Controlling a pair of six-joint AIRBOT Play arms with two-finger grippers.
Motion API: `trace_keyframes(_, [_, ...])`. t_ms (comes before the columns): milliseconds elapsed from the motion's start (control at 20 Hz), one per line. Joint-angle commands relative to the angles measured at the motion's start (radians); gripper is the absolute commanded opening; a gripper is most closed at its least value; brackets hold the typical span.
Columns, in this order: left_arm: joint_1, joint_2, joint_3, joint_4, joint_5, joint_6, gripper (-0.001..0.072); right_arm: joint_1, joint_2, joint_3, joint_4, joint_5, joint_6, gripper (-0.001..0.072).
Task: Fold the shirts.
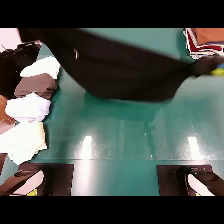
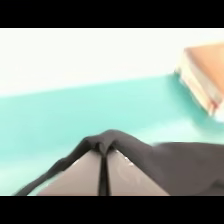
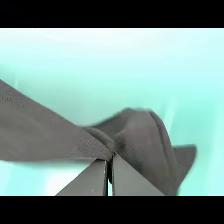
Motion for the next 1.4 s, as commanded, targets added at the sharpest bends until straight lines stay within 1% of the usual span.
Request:
trace_keyframes(0, [0.008, 0.106, 0.190, 0.005, 0.004, 0.003, 0.0019, -0.061, 0.111, 0.207, -0.017, 0.000, 0.000, 0.0013])
trace_keyframes(100, [0.008, 0.146, 0.239, 0.004, 0.021, 0.002, 0.0019, -0.072, 0.149, 0.259, -0.017, 0.003, 0.000, 0.0013])
trace_keyframes(250, [0.009, 0.190, 0.250, 0.003, 0.077, 0.003, 0.0019, -0.072, 0.170, 0.305, -0.016, 0.024, 0.000, 0.0013])
trace_keyframes(400, [0.009, 0.183, 0.239, 0.026, 0.098, 0.002, 0.0019, -0.072, 0.129, 0.344, -0.015, 0.121, 0.002, 0.0013])
trace_keyframes(550, [0.009, 0.126, 0.155, 0.043, 0.087, 0.000, 0.0019, -0.064, 0.045, 0.325, -0.015, 0.240, 0.049, 0.0012])
trace_keyframes(650, [0.008, 0.041, 0.093, 0.043, 0.030, -0.014, 0.0019, -0.036, -0.019, 0.251, -0.015, 0.299, 0.089, 0.0013])
trace_keyframes(750, [0.008, -0.071, 0.039, 0.043, -0.033, -0.017, 0.0019, 0.008, -0.093, 0.141, -0.016, 0.313, 0.108, 0.0012])
trace_keyframes(850, [0.006, -0.208, -0.025, 0.043, -0.079, -0.017, 0.0019, 0.045, -0.178, 0.018, -0.017, 0.287, 0.122, 0.0013])
trace_keyframes(900, [0.005, -0.272, -0.058, 0.043, -0.080, -0.017, 0.0019, 0.056, -0.223, -0.041, -0.017, 0.251, 0.122, 0.0013])
trace_keyframes(1000, [-0.008, -0.402, -0.117, 0.043, -0.041, -0.004, 0.0019, 0.056, -0.317, -0.124, -0.015, 0.141, 0.122, 0.0012])
trace_keyframes(1100, [-0.018, -0.525, -0.133, 0.045, -0.005, 0.002, 0.0019, 0.056, -0.407, -0.150, -0.014, 0.036, 0.122, 0.0012])
trace_keyframes(1200, [-0.018, -0.608, -0.133, 0.038, 0.013, 0.002, 0.0019, 0.056, -0.478, -0.148, -0.003, -0.048, 0.122, 0.0013])
trace_keyframes(1350, [-0.016, -0.643, -0.133, 0.046, 0.021, 0.002, 0.0022, 0.056, -0.529, -0.148, -0.003, -0.153, 0.122, 0.0013])
